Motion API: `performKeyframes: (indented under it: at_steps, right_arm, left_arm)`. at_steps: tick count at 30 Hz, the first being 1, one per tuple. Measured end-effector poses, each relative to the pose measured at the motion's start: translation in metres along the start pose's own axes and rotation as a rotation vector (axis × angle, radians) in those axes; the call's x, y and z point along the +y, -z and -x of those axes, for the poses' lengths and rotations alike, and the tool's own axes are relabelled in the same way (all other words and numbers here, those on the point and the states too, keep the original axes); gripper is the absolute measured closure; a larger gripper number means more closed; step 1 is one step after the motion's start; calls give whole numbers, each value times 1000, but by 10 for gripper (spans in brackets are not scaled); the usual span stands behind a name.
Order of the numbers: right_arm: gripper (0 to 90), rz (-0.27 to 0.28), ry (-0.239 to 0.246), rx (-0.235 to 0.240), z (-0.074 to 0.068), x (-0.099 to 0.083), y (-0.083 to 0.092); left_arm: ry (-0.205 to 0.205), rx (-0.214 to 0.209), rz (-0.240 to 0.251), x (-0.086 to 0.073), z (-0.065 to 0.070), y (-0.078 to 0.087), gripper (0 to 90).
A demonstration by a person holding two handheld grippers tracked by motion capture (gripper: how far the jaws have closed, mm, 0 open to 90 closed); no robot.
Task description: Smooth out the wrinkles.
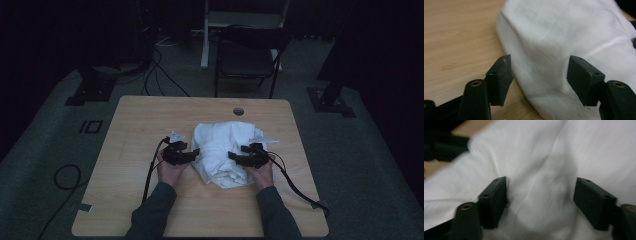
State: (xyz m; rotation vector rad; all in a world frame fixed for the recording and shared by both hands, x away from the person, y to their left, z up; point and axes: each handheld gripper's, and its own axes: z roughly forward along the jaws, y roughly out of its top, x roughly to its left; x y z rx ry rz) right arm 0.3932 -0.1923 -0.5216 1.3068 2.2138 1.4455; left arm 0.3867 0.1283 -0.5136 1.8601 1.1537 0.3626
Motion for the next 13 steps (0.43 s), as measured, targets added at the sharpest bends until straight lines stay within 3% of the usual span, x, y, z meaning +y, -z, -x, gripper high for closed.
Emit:
performKeyframes:
  at_steps: [4, 7, 9, 13]
  right_arm:
    - [196, 97, 9, -19, 5, 4, 39]
    - [193, 134, -5, -60, 15, -4, 63]
    - [192, 132, -11, -75, 19, -10, 69]
    - [191, 79, -56, -158, 43, -36, 82]
  left_arm:
    - [-14, 3, 37, 0, -5, 21, 336]
    - [-17, 13, 45, -1, -8, 30, 335]
    - [-11, 31, 48, -5, -14, 38, 335]
    - [11, 53, 47, -12, -24, 48, 335]
